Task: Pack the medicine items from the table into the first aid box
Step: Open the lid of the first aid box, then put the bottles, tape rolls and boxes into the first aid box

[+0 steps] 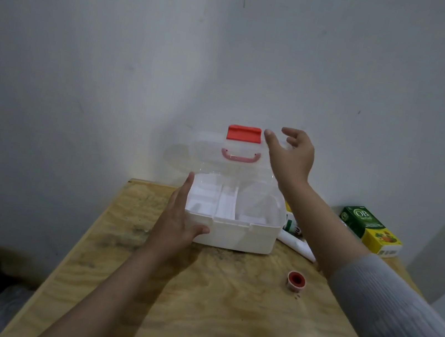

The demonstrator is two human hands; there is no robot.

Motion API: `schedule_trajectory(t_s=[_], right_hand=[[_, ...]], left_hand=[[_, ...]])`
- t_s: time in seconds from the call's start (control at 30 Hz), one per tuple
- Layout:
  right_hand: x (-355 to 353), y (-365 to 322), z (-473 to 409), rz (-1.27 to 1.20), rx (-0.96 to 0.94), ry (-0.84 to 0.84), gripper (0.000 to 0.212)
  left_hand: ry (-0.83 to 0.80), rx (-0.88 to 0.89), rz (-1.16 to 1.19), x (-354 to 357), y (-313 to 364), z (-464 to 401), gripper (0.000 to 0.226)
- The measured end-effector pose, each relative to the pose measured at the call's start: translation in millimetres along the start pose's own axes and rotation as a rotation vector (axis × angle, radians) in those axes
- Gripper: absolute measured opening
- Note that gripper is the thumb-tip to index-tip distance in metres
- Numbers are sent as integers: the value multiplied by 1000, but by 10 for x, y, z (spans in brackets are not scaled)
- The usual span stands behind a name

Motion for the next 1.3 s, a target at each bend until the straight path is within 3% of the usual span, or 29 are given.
schedule_trajectory(t_s=[0.17,0.47,0.63,0.97,1.1,1.2,1.3], right_hand=[[57,11,-116,-70,-55,67,35],[28,267,-158,124,-142,-120,45],[-66,249,-150,207,-190,-250,48],[-1055,433,10,628,-107,-426,15],[-1684,691,-33,859,-49,-240,23],[-2228,992,-100,1024,156,-51,41],[-2561,1324,-82,1041,341,-36,48]], left_hand=[[-5,4,21,1,-89,-37,105],[-62,60,-63,132,-57,-9,95],[31,46,-52,119,-38,-8,71],[93,32,61,154,-104,-13,62],[113,18,99,170,-115,-20,60],[114,14,105,169,-105,-17,60],[103,17,107,163,-92,-13,60]])
Point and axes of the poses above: each hand's wrist, its own z-axis away from the middle knuckle, its own x-axis out of the palm, y = z × x, the point moved 9 cm from there along -z, towards the middle knuckle, and after that the axes turned 13 degrees about -z, right-handed, at the moved point
